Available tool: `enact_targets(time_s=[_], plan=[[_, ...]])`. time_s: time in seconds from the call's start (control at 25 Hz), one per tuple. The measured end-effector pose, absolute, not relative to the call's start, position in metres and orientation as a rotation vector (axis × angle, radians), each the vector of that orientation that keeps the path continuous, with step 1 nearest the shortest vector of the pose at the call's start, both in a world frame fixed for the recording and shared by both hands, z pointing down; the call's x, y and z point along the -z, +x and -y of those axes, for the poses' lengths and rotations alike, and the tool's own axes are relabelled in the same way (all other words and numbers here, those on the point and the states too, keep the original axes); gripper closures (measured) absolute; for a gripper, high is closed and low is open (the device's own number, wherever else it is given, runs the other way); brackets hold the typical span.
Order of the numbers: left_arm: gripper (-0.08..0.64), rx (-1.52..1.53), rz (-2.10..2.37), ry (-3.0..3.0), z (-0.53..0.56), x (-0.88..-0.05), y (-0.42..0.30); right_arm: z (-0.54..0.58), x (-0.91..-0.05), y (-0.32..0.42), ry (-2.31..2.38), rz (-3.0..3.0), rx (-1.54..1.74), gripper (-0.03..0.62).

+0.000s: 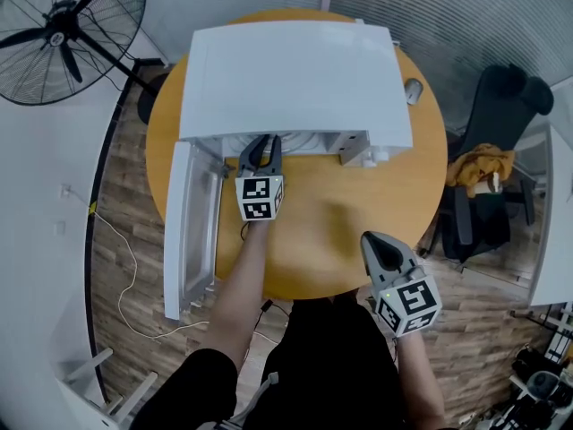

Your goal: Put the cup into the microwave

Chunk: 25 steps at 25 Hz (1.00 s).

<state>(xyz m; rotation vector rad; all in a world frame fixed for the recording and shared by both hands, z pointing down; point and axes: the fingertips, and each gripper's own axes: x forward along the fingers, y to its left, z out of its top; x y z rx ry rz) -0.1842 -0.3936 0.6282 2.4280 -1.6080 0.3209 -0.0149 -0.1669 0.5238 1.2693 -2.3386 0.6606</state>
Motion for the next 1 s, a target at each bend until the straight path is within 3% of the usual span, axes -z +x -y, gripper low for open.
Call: enact_targets(time_s=[0.44, 1.0], plan=[[0.511, -0.314, 1.679, 2.401, 0.338, -0.6, -0.186, 0.143, -0.507, -0.006, 1.225, 2.432, -0.613, 0.581], [0.512, -0.302, 1.738, 2.333, 0.172, -0.563, -0.144, 0.049, -0.501, 0.028, 1.073, 2.558, -0.58, 0.581]])
